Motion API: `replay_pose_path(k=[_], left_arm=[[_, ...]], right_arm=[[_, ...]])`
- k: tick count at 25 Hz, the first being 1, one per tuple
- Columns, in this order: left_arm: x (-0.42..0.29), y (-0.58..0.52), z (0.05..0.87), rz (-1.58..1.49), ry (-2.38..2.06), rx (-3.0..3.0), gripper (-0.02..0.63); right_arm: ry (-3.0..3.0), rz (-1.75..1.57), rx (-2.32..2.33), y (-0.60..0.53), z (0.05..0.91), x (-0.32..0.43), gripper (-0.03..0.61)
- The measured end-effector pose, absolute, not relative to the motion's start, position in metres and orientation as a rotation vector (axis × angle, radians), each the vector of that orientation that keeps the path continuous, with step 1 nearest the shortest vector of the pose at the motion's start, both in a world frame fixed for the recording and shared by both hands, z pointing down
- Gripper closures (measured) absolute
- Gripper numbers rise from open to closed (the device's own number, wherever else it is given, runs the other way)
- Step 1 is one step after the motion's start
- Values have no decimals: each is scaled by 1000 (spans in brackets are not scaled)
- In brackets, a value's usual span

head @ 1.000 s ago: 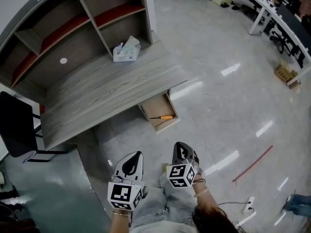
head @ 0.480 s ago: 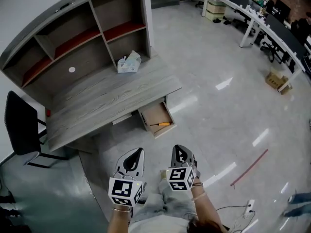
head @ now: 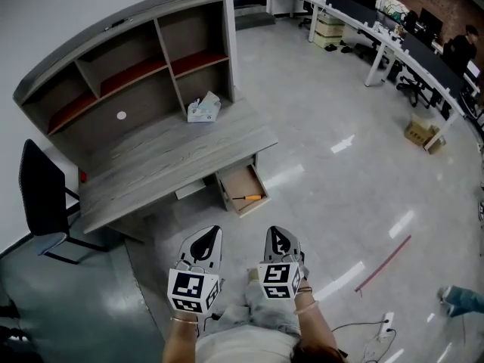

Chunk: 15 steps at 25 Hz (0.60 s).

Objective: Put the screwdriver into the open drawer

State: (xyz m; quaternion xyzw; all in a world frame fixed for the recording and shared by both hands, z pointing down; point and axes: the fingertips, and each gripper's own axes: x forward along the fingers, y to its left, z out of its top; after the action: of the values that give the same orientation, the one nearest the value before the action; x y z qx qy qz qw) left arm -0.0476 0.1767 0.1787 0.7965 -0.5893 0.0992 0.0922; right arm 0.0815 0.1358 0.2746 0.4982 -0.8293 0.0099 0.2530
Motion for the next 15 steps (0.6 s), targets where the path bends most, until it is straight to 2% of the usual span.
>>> replay_pose_path(k=[15], left_arm=[[-34,233,143,240,-1751,2435,597]], right_arm=[[-2294,-51,1442,193,213,90,551]])
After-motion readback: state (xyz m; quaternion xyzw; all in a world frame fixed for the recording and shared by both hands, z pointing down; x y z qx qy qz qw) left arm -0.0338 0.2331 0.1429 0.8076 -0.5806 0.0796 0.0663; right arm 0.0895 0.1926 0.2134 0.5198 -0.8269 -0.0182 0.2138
